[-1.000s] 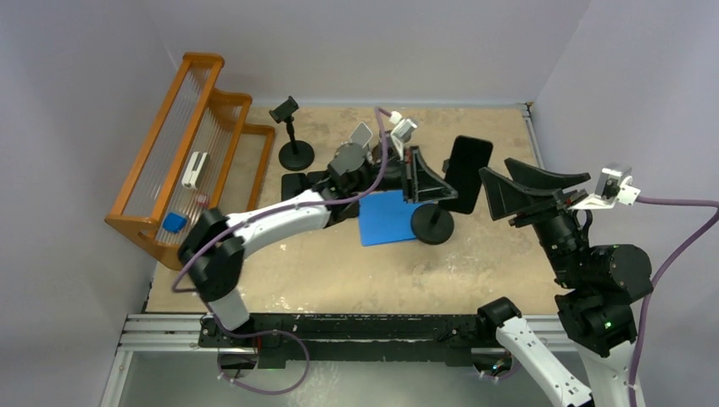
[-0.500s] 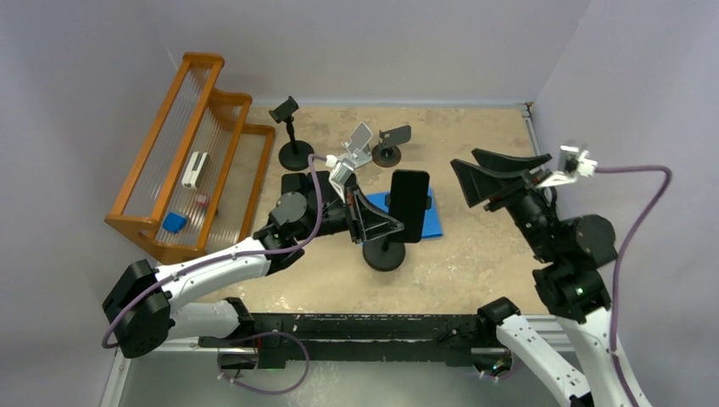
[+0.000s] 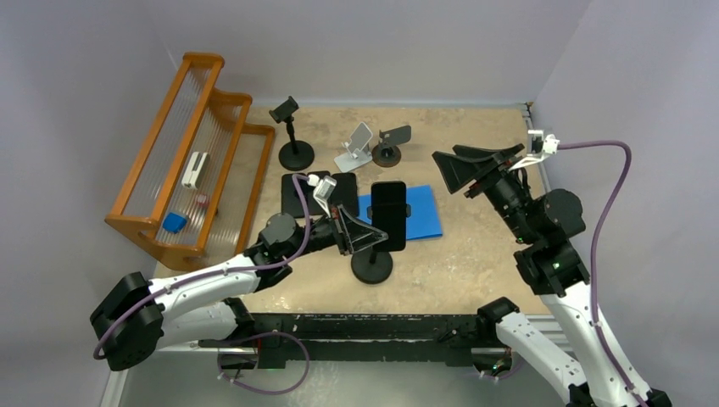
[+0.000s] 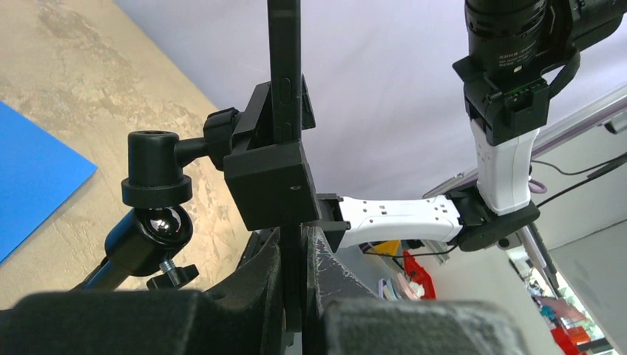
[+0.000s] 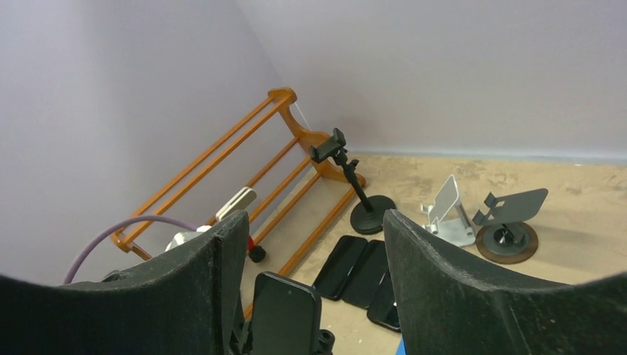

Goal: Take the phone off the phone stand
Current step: Place the phone stand with the phone at the center of the board.

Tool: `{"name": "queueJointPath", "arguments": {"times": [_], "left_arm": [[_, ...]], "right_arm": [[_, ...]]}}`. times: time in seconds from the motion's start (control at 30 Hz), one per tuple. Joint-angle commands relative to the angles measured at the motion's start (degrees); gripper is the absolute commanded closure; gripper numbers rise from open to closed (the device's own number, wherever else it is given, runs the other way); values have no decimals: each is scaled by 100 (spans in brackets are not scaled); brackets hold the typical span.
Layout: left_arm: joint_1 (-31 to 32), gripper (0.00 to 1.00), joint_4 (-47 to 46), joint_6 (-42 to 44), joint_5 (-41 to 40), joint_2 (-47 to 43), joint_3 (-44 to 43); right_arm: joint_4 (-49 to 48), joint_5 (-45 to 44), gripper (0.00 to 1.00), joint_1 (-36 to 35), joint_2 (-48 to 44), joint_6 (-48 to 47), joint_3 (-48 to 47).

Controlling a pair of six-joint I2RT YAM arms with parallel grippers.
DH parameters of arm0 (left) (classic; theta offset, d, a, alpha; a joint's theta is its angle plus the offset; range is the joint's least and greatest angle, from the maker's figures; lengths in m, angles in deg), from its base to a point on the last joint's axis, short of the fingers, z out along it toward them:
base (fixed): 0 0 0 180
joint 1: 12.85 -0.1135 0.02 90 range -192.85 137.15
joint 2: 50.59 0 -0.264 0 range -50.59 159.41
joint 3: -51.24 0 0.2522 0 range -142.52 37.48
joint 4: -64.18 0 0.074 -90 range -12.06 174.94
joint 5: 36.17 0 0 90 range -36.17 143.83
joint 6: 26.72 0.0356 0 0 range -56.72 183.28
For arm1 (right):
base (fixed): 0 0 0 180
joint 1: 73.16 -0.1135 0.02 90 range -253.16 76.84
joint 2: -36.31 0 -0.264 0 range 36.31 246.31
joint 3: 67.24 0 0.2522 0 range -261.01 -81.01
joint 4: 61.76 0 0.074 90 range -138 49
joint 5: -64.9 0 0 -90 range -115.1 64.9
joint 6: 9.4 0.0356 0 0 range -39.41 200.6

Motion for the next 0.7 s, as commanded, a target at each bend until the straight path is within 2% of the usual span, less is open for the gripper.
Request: {"name": "queueJointPath", "arguments": {"times": [0.0,0.17,0.4,0.67], "left_arm": [[13,100,-619,-324,-471,-421,13],[9,100,13,-339,-655,-725,93],[13,71,553,-279,-550,-999,78],[9,57,1077,-158,-428,-1317,-17]], "right_arm": [[-368,-1,31,-26,199,32,-126],[-313,169,31,-29,371,76,-69],[30,268,30,-25,408,-110,-97],[243,426,29,-25,435,-254,-194]]}}
